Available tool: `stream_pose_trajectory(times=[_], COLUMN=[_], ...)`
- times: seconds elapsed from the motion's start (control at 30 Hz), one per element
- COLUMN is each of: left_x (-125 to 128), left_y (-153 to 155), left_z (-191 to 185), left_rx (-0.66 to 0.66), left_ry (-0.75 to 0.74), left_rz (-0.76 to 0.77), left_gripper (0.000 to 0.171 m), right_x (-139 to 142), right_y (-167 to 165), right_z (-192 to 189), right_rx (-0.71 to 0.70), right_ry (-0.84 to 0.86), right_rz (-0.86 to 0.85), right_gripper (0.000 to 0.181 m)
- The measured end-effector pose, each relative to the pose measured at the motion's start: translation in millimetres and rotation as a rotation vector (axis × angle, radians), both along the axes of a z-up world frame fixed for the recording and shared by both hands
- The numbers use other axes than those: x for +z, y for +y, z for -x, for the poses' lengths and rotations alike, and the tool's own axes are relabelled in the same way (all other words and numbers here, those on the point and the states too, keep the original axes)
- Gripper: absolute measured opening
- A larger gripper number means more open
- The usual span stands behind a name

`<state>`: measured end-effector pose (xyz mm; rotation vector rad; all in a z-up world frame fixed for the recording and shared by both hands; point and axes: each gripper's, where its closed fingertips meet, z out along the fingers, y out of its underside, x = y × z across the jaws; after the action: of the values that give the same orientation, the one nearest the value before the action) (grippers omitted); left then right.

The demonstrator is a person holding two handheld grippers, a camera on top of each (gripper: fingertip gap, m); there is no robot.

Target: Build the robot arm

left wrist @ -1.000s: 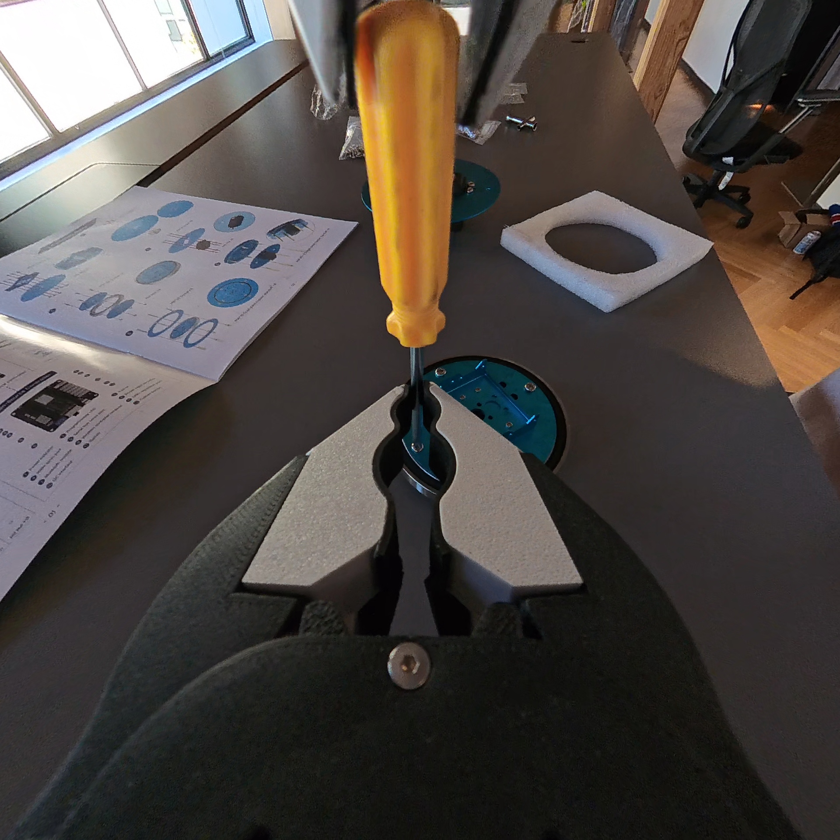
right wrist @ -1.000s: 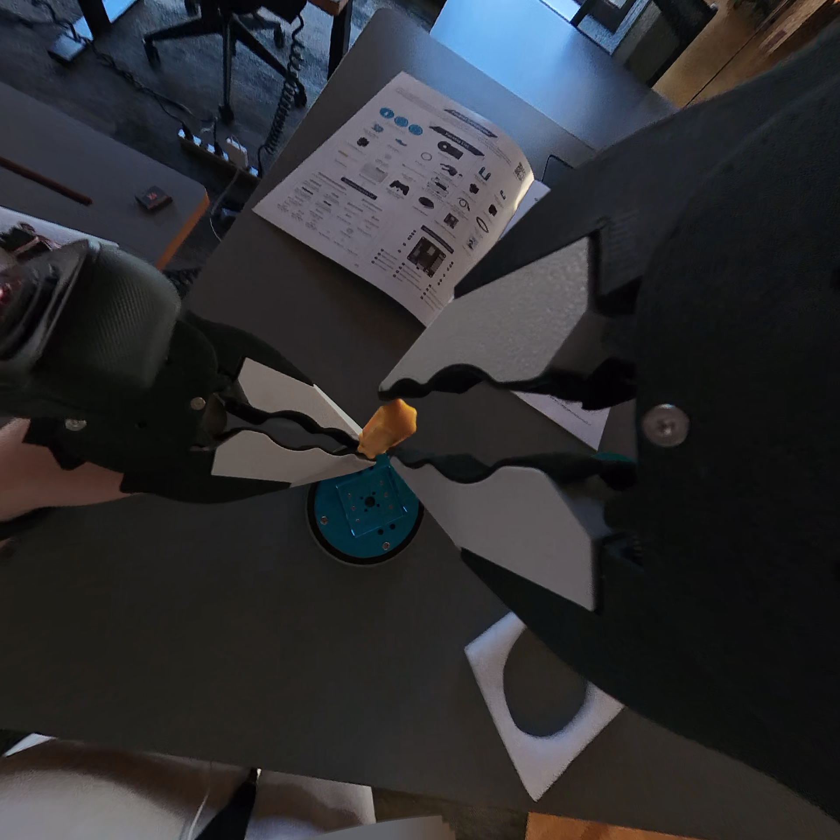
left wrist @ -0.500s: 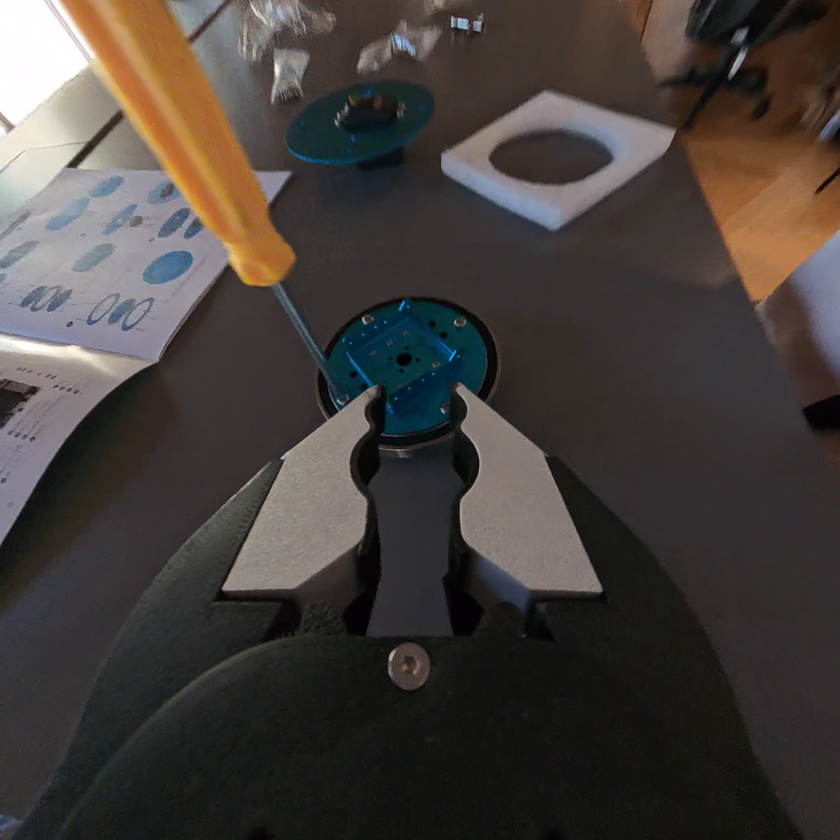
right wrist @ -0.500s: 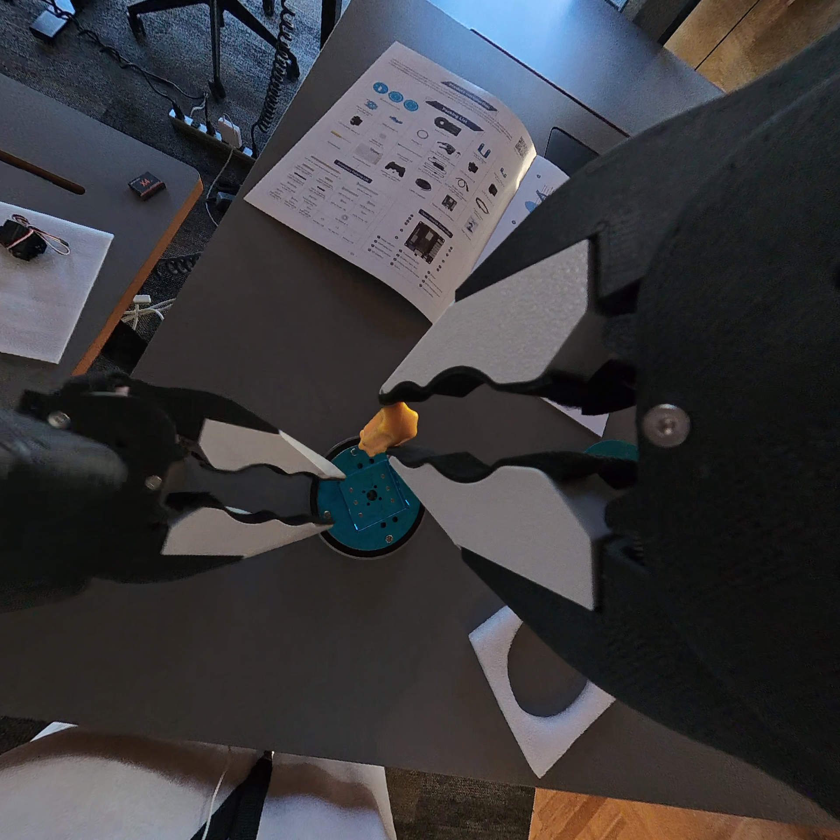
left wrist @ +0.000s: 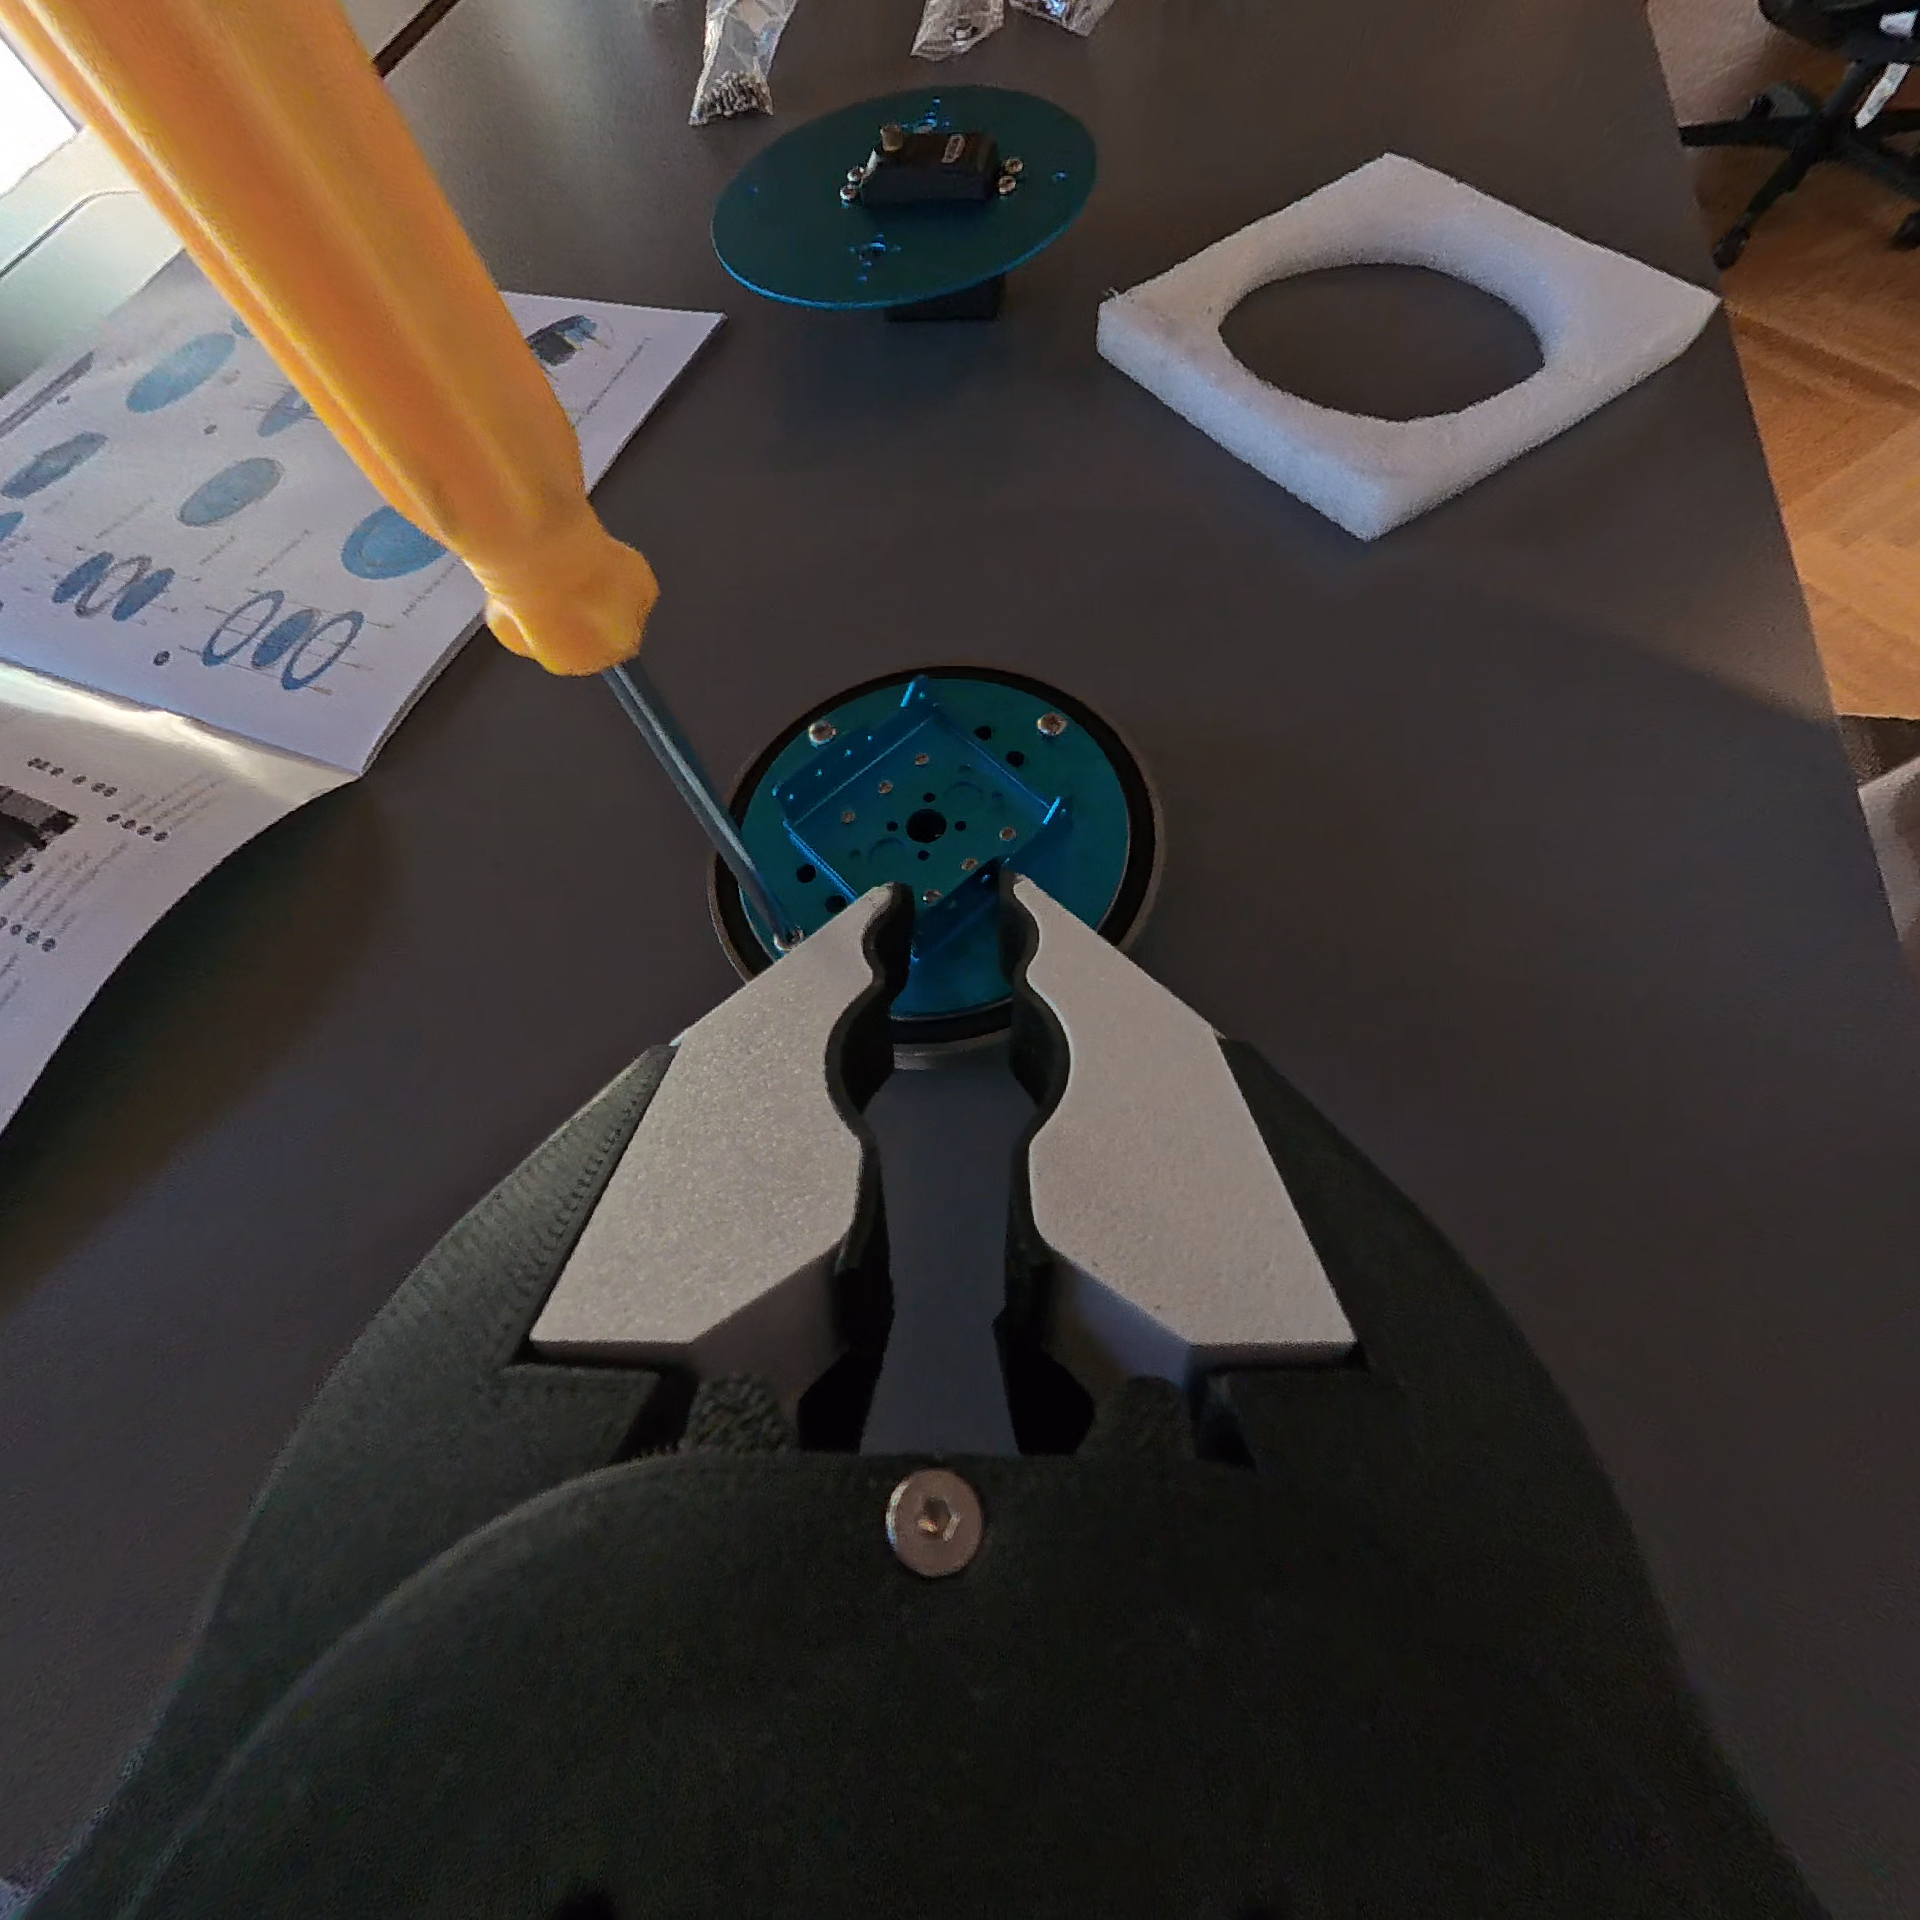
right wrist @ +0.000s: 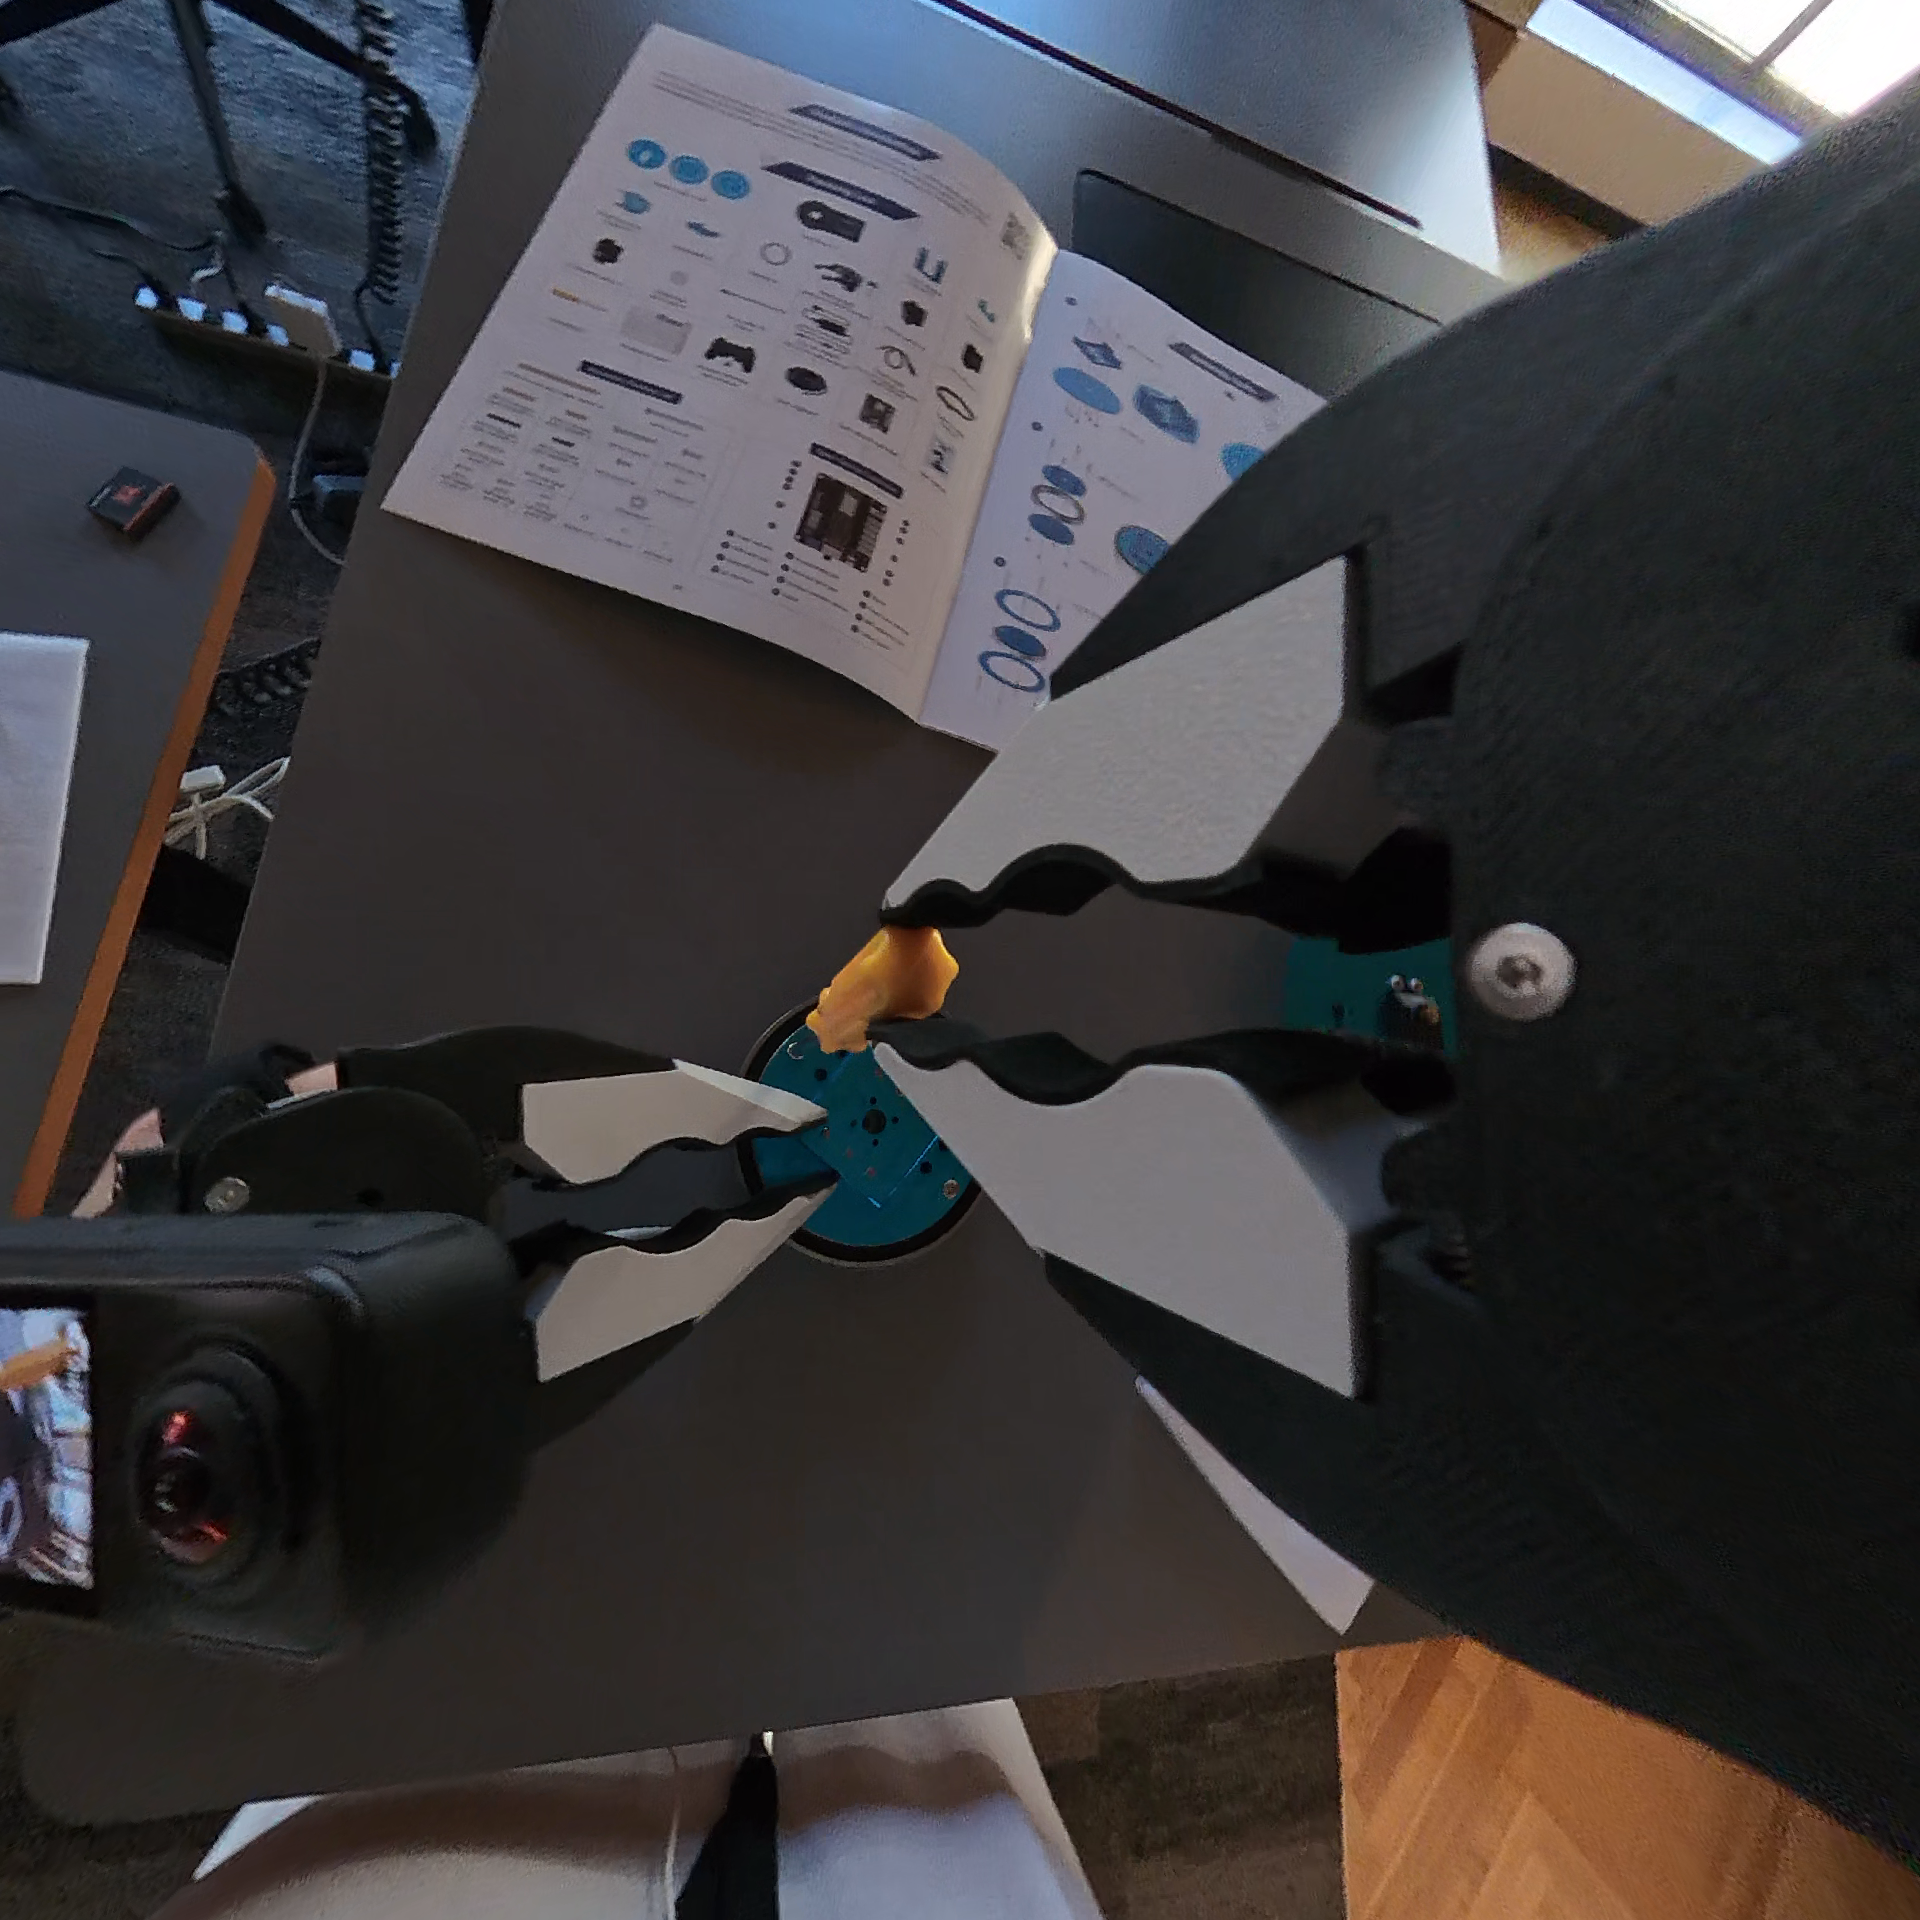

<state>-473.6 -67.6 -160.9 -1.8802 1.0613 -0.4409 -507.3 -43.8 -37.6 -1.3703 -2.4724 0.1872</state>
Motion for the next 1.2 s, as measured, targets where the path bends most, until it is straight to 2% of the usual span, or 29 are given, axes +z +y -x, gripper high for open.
stream_pose_trajectory(times=[0.2,0.27,0.4,0.5,0.57,0.67,0.73,0.8,0.9,1.0,1.1,1.2], left_x=[0,5,35,37,38,49,57,59,58,56,55,55], left_y=[4,1,3,17,26,24,29,35,36,34,33,34], left_z=[-4,-1,29,46,42,20,15,13,13,14,12,13], left_rx=[0.024,0.025,0.068,0.082,0.055,-0.052,-0.056,-0.062,-0.079,-0.095,-0.111,-0.111], left_ry=[-0.031,-0.058,-0.234,-0.212,-0.184,-0.240,-0.260,-0.237,-0.225,-0.231,-0.225,-0.238], left_rz=[0.044,0.041,0.019,-0.002,-0.036,-0.029,-0.055,-0.101,-0.108,-0.098,-0.098,-0.093], left_gripper=[0.014,0.014,0.013,0.017,0.019,0.025,0.025,0.017,0.015,0.008,0.003,0.003], right_x=[0,0,0,0,0,0,0,0,-1,4,8,10], right_y=[1,0,0,3,4,6,6,8,9,10,8,6], right_z=[3,2,0,-1,-1,0,1,2,2,4,0,3], right_rx=[-0.220,-0.209,-0.219,-0.255,-0.290,-0.406,-0.454,-0.470,-0.421,-0.213,0.088,0.244], right_ry=[0.039,0.039,0.037,0.025,0.022,0.031,0.044,0.057,0.051,0.054,0.042,0.059], right_rz=[-0.009,-0.024,-0.020,-0.007,-0.005,0.013,0.022,0.018,0.033,-0.010,-0.099,-0.124], right_gripper=[0.017,0.018,0.018,0.018,0.018,0.018,0.017,0.018,0.017,0.025,0.030,0.030])
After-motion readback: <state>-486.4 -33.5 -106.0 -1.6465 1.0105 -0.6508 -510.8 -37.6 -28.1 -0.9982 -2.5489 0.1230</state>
